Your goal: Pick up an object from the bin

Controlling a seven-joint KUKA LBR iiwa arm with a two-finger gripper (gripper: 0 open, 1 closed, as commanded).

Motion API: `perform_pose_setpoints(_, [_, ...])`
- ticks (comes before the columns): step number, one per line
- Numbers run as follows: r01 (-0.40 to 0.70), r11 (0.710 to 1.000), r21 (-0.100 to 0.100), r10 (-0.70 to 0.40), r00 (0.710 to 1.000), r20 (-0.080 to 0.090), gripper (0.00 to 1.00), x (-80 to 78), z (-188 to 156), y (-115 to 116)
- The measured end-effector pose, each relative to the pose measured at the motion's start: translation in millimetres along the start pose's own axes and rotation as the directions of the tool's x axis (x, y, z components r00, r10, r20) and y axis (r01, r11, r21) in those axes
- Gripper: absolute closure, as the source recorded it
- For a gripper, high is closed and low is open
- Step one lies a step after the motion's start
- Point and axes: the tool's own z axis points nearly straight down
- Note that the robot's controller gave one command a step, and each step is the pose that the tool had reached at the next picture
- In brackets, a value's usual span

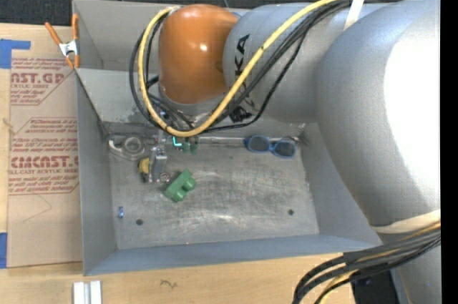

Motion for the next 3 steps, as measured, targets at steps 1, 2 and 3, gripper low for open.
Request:
perform_pose_setpoints(1, [0.376, 0.927, -0.011, -0.376, 0.927, 0.005, 0.0, 3.8, 74.6, -50.9])
perform_pose_setpoints(2, [0.378, 0.926, -0.002, -0.378, 0.926, 0.011, 1.0, 3.6, 80.3, -56.1])
perform_pose_setpoints(3, [0.377, 0.926, 0.001, -0.377, 0.926, 0.009, 0.0, 4.0, 82.0, -58.1])
